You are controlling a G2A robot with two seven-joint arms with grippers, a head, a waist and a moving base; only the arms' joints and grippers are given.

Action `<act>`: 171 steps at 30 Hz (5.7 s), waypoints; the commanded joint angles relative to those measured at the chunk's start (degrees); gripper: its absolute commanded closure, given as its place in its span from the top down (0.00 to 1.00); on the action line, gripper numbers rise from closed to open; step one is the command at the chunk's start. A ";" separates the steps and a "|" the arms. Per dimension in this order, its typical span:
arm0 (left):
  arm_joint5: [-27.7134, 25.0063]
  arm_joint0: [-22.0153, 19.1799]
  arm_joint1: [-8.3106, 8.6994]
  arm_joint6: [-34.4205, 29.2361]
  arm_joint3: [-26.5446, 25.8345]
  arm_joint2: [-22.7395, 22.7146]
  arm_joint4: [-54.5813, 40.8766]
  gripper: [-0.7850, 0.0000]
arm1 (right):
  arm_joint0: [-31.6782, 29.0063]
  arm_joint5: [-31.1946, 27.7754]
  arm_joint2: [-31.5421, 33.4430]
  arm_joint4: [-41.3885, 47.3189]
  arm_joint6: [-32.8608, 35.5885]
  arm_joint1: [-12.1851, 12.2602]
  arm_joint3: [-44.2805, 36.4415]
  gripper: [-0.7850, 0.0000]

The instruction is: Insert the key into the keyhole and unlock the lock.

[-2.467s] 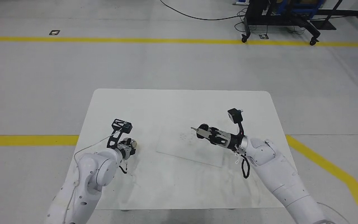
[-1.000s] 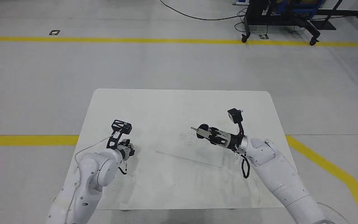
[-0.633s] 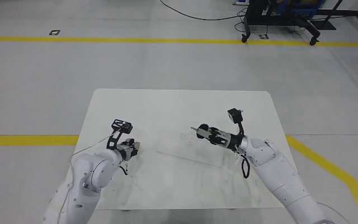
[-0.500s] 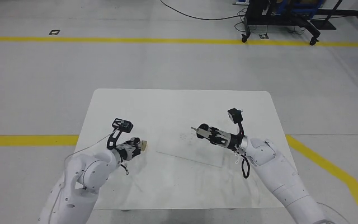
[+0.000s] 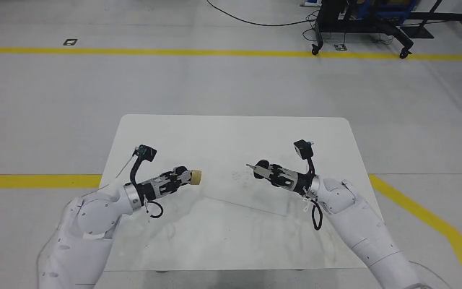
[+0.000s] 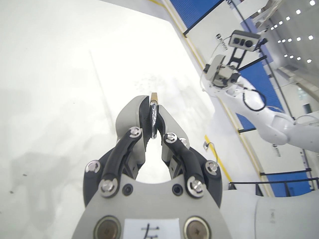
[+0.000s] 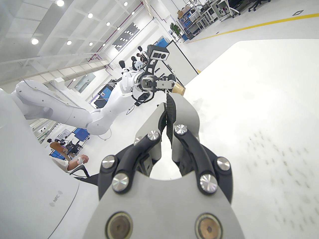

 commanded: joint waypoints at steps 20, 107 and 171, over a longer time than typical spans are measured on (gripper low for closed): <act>2.20 -9.32 -2.18 -16.89 24.82 5.95 -57.77 0.00 | 10.61 3.77 -15.39 11.46 -2.61 -6.02 3.44 0.00; -6.95 -0.01 2.24 -9.19 -10.43 2.18 7.90 0.00 | 12.87 -1.20 -8.60 12.98 3.86 -17.16 17.14 0.00; 23.97 -14.11 1.05 -4.97 10.51 11.81 -34.50 0.00 | 3.83 13.11 -5.36 27.18 7.66 -11.17 5.20 0.00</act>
